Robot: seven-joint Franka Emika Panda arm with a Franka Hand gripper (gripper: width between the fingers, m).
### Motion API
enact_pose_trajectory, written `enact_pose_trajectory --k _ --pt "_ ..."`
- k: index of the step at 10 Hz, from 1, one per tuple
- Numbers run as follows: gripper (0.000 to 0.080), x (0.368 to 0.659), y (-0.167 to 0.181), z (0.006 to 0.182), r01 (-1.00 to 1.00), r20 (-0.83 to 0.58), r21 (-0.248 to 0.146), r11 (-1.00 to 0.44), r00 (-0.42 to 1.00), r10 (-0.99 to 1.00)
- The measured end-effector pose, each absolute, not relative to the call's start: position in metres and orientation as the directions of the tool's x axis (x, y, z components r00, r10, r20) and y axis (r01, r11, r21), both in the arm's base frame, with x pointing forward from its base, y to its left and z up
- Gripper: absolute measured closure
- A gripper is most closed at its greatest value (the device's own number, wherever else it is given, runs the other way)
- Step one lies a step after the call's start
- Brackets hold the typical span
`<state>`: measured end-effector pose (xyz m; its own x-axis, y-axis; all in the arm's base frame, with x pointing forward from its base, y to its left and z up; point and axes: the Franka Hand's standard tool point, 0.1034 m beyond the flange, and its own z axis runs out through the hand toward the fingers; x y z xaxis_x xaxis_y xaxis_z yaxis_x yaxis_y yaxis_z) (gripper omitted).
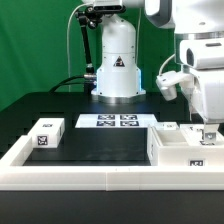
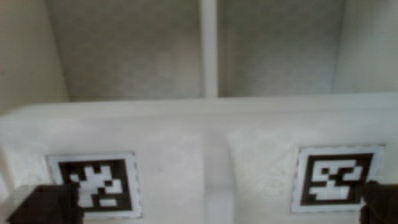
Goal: Assemble cabinet
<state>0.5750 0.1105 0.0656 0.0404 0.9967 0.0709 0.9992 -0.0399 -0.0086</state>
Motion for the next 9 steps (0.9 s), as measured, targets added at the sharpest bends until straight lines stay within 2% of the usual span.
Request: enact_pose_trajectory --k 3,4,9 --pt "0.0003 0.543 0.108 0.088 0.999 0.044 -0.006 -0.037 0.037 0.998" --pt "0.0003 0.53 0.104 0.089 0.999 0.035 -0.015 -0.035 0.035 0.999" --pt "0.0003 0.531 0.103 0.085 0.999 0.036 -0.021 -0.037 0.038 0.999"
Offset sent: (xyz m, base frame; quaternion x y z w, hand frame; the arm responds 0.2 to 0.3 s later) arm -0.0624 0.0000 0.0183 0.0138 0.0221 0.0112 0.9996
